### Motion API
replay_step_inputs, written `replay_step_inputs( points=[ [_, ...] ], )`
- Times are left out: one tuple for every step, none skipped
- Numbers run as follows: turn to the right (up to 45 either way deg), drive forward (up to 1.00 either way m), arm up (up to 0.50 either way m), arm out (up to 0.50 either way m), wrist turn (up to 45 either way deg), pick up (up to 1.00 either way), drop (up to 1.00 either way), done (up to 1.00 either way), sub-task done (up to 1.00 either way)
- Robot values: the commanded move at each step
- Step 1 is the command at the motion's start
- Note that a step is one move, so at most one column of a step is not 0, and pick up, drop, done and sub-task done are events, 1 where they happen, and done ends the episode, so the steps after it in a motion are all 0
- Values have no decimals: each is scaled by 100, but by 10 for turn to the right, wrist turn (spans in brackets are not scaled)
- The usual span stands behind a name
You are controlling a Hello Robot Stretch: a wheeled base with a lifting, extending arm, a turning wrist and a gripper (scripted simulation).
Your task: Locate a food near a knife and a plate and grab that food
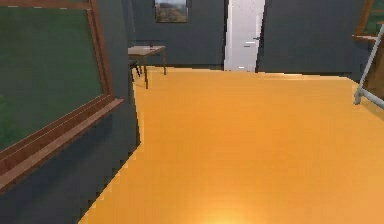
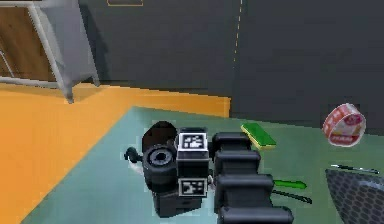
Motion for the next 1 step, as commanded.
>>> replay_step_inputs(
  points=[
    [0, 0, 0, 0, 0, 0, 0, 100, 0]
  ],
)
